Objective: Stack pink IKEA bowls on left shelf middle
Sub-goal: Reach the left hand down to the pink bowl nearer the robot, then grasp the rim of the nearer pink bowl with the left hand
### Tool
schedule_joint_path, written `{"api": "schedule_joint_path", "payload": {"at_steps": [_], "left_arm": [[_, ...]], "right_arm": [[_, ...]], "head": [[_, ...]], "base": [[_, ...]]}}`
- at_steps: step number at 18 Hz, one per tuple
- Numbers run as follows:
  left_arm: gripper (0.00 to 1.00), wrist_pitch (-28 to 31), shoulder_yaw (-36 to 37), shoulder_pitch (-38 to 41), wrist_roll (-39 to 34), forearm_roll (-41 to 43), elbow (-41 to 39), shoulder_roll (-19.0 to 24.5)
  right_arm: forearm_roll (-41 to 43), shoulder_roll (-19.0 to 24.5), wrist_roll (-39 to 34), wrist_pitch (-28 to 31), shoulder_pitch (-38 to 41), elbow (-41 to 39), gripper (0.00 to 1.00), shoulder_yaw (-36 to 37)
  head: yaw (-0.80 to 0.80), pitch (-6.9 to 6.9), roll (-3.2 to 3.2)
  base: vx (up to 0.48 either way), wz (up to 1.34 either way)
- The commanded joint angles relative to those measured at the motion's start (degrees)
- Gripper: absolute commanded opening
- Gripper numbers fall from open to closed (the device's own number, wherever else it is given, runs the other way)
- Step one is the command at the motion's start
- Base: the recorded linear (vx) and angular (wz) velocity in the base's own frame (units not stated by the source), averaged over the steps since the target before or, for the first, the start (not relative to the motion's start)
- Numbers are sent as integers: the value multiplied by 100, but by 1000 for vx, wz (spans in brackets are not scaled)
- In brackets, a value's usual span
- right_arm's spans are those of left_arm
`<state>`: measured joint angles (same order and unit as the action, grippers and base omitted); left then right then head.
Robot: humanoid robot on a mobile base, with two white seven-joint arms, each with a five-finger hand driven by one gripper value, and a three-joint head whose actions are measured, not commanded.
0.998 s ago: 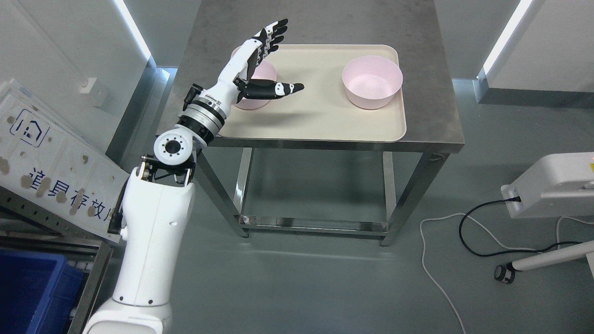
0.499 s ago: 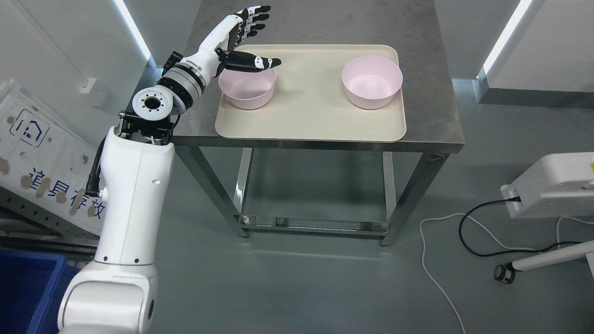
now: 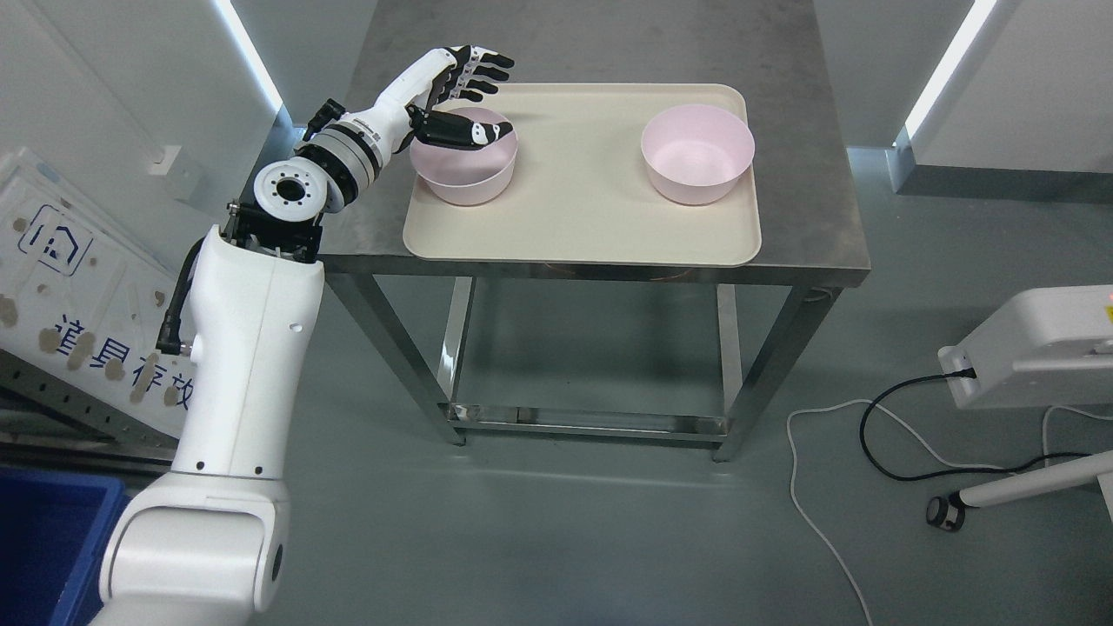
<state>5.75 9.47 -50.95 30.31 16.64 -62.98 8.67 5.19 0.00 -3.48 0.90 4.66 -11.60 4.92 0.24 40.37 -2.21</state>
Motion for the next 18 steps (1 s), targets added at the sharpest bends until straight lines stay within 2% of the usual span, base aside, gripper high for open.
{"api": "schedule_joint_path", "payload": {"at_steps": [1,7,10,13,18], "left_arm": [[51,-249,55,-205,-7,672,822,56],[50,-469,90,-205,-95,1078,1156,-40],[45,-592,98,-205,-174,1201,1226,-101],[30,-820,98,-214,-174,1262,1235,-172],[16,-1259,317,-529,-166,1719,1314,-199]], "right_arm": [[0,-100,-3,-2,0,0,100,0],[0,-100,-3,-2,0,0,100,0],[0,-100,-3,-2,0,0,100,0],[0,-100,-3,-2,0,0,100,0],[0,-100,-3,-2,0,0,100,0]], "head": [[0,0,0],[0,0,0],[0,0,0],[0,0,0],[0,0,0]], "base": [[0,0],[0,0],[0,0],[0,0],[0,0]]}}
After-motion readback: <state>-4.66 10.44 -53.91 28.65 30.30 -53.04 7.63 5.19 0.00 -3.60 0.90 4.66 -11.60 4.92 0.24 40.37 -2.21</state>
